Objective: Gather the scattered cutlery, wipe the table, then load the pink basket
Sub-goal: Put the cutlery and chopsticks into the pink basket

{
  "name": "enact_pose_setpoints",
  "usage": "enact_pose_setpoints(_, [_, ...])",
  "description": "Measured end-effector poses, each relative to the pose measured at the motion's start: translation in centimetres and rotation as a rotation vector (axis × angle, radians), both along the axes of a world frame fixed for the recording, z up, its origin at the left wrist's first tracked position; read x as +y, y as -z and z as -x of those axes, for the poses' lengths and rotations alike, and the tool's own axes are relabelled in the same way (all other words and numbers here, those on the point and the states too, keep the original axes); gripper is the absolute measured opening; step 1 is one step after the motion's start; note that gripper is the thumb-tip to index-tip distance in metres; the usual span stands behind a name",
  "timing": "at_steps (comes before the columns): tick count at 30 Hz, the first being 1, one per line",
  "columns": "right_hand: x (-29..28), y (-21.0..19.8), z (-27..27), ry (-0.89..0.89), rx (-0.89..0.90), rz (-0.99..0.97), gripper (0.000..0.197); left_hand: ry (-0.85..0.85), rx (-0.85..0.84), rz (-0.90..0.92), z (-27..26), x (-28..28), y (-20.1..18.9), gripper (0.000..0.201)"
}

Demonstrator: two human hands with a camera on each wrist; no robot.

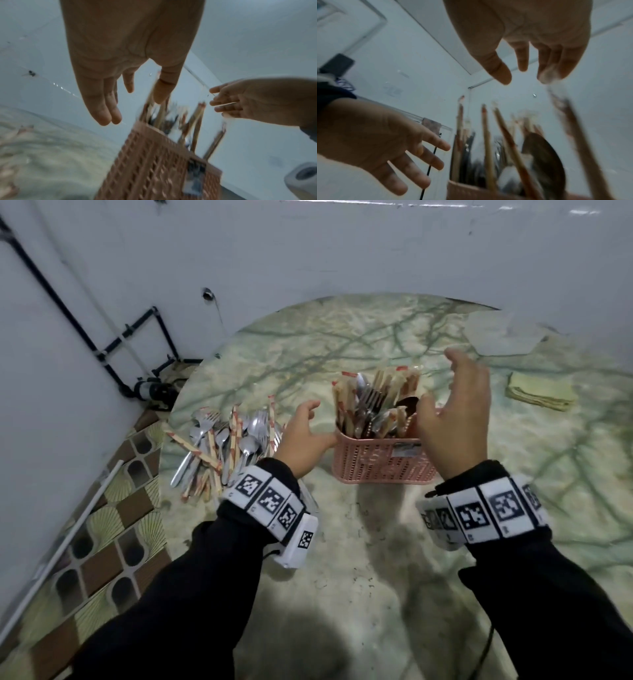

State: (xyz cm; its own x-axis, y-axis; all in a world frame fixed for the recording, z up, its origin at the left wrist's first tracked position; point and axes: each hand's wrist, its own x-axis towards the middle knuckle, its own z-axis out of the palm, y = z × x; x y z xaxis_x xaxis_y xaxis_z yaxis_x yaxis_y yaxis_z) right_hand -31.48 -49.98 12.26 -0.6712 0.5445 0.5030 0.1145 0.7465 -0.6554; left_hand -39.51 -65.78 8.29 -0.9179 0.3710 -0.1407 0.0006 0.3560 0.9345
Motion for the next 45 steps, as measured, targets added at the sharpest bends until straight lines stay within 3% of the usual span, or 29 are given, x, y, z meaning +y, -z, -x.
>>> enact_pose_setpoints(3, [-3.9,-1.5,0.4,-0.091,0.236,-0.107,0.038,-0.092,0.064,-0.017,1.3,-4.3,-0.8,0.036])
enact_pose_setpoints(5, [-6.8,-1.6,1.5,-0.211,0.271,-0.092,0.03,-0.169,0.084,-0.013,2.6,-7.7,-0.8,0.016])
enact_pose_setpoints(7, [-9.5,-0.8,2.8,-0.341,0.227,-0.013,0.026,-0.286,0.072,0.016,4.1,-10.7,-0.3,0.014])
enact_pose_setpoints(10, [-13.8,1.9,5.6,-0.474,-0.087,0.152,0.021,-0.424,-0.011,0.186,6.5,-14.9,1.8,0.016])
enact_pose_setpoints(14, [-18.2,7.5,9.6,-0.504,-0.62,0.1,0.018,-0.426,-0.179,0.334,8.8,-17.3,4.8,0.026])
enact_pose_setpoints(19, [-21.9,10.9,12.8,-0.491,-0.858,0.119,0.021,-0.393,-0.152,0.569,10.6,-17.1,6.4,0.037])
enact_pose_setpoints(24, [-23.7,12.3,14.1,-0.484,-0.882,0.157,0.03,-0.414,-0.182,0.573,11.3,-16.3,6.8,0.046])
enact_pose_setpoints(28, [-23.7,13.0,14.5,-0.468,-0.865,0.111,0.025,-0.403,-0.21,0.529,12.2,-16.7,7.9,0.024])
enact_pose_setpoints(31, [-23.4,13.0,14.6,-0.452,-0.865,0.057,0.02,-0.394,-0.236,0.505,12.4,-16.9,8.2,0.028])
enact_pose_setpoints(39, [-21.7,12.0,14.6,-0.526,-1.079,0.058,0.029,-0.293,-0.272,0.401,12.5,-17.5,8.9,0.026])
enact_pose_setpoints(42, [-20.6,11.2,14.8,-0.533,-1.124,0.18,0.037,-0.324,-0.264,0.307,12.4,-18.0,8.8,0.024])
enact_pose_setpoints(45, [-19.2,10.0,14.9,-0.515,-1.086,0.296,0.011,-0.337,-0.213,0.237,12.1,-17.8,8.4,0.024])
